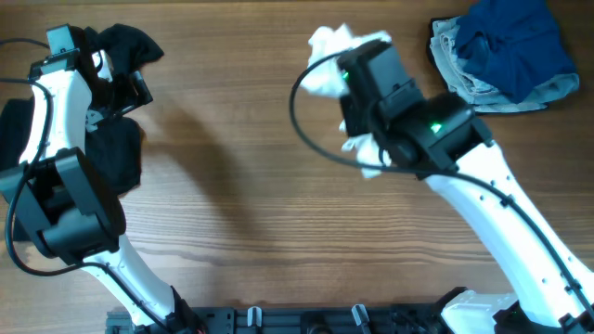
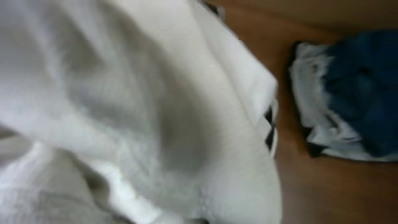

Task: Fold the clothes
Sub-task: 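Lift the white bundle and carry it right onto the clothes stack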

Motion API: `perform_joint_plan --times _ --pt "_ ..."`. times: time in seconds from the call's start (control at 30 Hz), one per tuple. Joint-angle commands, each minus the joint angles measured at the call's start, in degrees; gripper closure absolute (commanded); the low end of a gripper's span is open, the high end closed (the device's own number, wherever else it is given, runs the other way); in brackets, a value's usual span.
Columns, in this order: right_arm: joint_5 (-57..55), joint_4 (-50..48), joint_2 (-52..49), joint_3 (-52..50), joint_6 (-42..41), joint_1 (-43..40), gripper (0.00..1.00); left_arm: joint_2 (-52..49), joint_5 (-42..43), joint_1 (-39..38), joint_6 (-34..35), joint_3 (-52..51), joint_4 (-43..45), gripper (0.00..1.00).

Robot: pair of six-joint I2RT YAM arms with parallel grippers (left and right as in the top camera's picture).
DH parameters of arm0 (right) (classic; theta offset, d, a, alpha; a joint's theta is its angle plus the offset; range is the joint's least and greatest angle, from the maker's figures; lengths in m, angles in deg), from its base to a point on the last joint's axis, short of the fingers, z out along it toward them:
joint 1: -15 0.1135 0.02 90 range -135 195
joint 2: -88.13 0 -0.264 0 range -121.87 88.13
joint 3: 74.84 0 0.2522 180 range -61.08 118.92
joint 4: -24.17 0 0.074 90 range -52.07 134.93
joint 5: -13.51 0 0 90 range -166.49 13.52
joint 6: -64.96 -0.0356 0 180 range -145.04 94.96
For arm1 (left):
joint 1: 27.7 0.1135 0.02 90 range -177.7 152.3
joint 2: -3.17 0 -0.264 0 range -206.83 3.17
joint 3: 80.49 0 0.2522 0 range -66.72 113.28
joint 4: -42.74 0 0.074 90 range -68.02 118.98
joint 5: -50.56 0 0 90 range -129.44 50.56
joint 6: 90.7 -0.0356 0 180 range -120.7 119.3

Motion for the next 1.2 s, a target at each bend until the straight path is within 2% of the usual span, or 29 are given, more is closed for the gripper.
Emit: perform_joint_plan --times 0.0,0.37,0.43,0.57,0.7,0.83,1.17 --pt "-5.2 -5.7 1.1 1.5 0.9 -8.0 0.96 -0.7 0.7 -0.1 0.2 0.5 0.0 0.0" --pt "-4.2 -24.5 -0.2 2.2 16.2 -32.0 0.96 -0.7 0.7 -0.2 0.2 0.5 0.0 0.0" --pt "-9.1 -24.9 0.0 2.5 17.6 -35.1 0.96 -0.7 0.7 -0.2 0.3 0.5 0.2 0.0" --pt "-8.2 -25.6 -0.6 2.5 22.9 -41.2 0.96 -0.7 1.9 -0.2 0.8 0.5 1.4 0.0" --pt "-6.3 -28.4 -1.1 2.5 23.4 -43.7 0.96 -0.7 4.9 -0.2 0.8 0.5 2.3 0.0" --pt "-6.3 -33.6 -3.7 2.5 28.0 -44.0 0.96 -0.7 5.4 -0.2 0.8 0.5 2.4 0.0" --pt "-6.9 -41.5 -21.4 2.5 29.8 -47.6 0.96 -0.7 5.4 -0.2 0.8 0.5 2.4 0.0"
